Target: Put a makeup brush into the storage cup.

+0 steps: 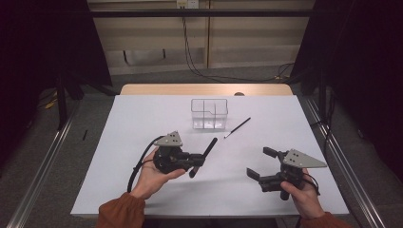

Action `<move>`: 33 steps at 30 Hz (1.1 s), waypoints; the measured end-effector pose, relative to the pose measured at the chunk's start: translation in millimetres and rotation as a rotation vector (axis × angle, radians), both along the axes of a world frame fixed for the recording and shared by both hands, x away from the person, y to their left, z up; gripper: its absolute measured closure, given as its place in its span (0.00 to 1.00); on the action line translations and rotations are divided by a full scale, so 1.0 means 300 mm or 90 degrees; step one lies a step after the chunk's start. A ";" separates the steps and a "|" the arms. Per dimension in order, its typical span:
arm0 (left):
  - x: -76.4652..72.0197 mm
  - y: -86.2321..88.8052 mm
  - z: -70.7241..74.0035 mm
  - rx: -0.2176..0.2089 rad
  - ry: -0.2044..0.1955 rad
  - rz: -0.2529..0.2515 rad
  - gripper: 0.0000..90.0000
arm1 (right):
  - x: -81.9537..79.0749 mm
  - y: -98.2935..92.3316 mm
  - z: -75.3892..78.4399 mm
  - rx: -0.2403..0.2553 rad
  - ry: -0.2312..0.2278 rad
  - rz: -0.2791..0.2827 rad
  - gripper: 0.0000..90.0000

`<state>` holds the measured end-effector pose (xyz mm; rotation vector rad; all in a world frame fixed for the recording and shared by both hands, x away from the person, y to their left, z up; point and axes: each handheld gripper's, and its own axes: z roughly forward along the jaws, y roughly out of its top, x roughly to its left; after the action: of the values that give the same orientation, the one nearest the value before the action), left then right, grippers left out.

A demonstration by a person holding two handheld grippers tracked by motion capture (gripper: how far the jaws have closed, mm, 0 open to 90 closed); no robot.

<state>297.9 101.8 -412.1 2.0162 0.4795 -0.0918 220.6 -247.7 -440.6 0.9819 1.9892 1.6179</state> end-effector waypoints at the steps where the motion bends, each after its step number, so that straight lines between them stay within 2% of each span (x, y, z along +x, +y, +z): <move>1: 0.000 -0.005 0.000 0.006 -0.002 -0.004 0.87 | 0.003 0.007 0.003 -0.002 0.001 0.009 0.01; 4: -0.004 -0.016 0.001 0.017 0.000 -0.012 0.87 | 0.017 0.025 0.022 -0.014 -0.001 0.034 0.01; 7: -0.009 -0.015 0.009 0.019 0.000 -0.020 0.87 | 0.039 0.033 0.057 -0.005 -0.004 0.063 0.01; 10: -0.009 -0.013 0.017 0.028 0.001 -0.028 0.87 | 0.060 0.051 0.072 -0.011 -0.002 0.086 0.01; 16: -0.002 -0.028 0.024 0.071 0.007 -0.050 0.87 | 0.091 0.107 0.063 -0.046 0.025 0.141 0.01; 21: 0.004 -0.045 0.039 0.102 0.024 -0.082 0.87 | 0.110 0.115 0.092 -0.064 0.029 0.170 0.02; 25: 0.007 -0.056 0.055 0.124 0.029 -0.100 0.87 | 0.122 0.128 0.091 -0.093 0.055 0.188 0.01; 27: 0.007 -0.066 0.057 0.148 0.027 -0.116 0.87 | 0.129 0.135 0.085 -0.118 0.079 0.209 0.02; 32: 0.011 -0.091 0.061 0.195 0.021 -0.137 0.87 | 0.133 0.147 0.081 -0.150 0.100 0.228 0.03; 33: 0.012 -0.097 0.061 0.205 0.017 -0.141 0.87 | 0.135 0.149 0.083 -0.157 0.113 0.239 0.03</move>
<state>301.4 72.8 -393.8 2.3834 0.2988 -0.1868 261.1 -203.1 -415.8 0.7110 2.5452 1.4502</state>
